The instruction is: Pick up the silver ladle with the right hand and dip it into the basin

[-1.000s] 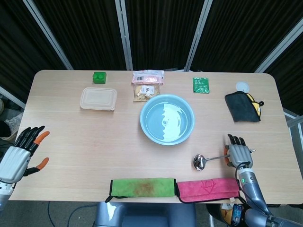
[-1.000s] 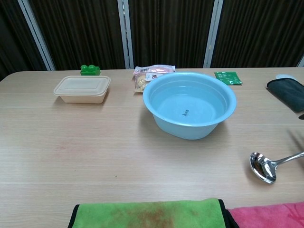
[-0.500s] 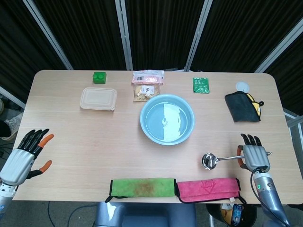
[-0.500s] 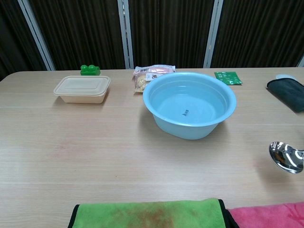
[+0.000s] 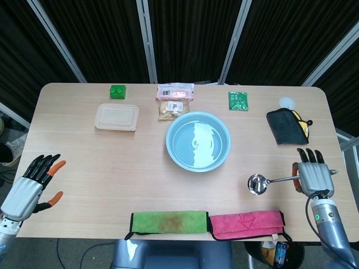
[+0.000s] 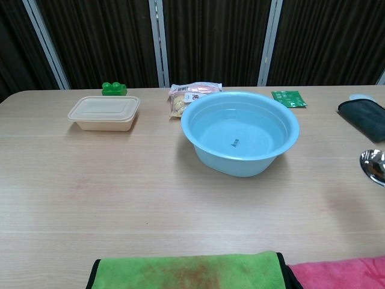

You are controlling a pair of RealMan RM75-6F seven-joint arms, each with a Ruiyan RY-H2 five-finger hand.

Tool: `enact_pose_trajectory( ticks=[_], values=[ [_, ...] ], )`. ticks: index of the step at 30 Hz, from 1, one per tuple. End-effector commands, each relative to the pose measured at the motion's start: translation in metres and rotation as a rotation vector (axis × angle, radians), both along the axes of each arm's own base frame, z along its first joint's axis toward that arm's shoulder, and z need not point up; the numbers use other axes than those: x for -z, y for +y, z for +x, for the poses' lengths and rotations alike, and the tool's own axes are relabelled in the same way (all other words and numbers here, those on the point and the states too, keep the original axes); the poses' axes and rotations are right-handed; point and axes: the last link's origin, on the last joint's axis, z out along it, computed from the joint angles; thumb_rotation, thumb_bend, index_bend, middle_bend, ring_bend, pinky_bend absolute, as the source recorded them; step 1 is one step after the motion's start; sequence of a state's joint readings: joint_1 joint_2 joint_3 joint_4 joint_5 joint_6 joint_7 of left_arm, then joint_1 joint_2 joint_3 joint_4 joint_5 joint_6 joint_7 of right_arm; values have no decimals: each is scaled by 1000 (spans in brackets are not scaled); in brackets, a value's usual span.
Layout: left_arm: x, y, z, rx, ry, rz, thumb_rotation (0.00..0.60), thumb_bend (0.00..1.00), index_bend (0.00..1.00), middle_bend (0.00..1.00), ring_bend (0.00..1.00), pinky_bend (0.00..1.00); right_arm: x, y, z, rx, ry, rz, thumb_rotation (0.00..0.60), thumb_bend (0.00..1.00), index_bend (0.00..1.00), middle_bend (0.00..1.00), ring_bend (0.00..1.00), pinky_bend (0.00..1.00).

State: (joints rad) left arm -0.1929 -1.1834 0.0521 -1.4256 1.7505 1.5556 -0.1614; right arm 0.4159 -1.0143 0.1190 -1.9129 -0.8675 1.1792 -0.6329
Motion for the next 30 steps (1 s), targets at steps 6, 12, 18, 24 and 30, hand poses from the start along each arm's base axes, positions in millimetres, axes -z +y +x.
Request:
enact_pose_trajectory(
  ticks=[6,12,18,24,30],
  values=[
    [-2,3,-2,-15,-2,9,600,315,91,0,0,0,-25,-34,38,20,4,-7,600,636,743,72,0,0],
    [-3,6,-4,-29,-8,12,600,316,91,0,0,0,-25,-49,64,8,9,14,600,638,743,74,0,0],
    [-9,7,-5,-41,-29,30,600,315,91,0,0,0,-7,-64,91,-17,12,54,600,638,743,75,0,0],
    [-15,8,-8,-53,-49,30,600,315,92,0,0,0,19,-78,115,-40,26,98,600,638,744,77,0,0],
    [-21,9,-12,-66,-69,32,600,315,92,0,0,0,47,-90,130,-44,42,121,600,636,744,78,0,0]
  ],
)
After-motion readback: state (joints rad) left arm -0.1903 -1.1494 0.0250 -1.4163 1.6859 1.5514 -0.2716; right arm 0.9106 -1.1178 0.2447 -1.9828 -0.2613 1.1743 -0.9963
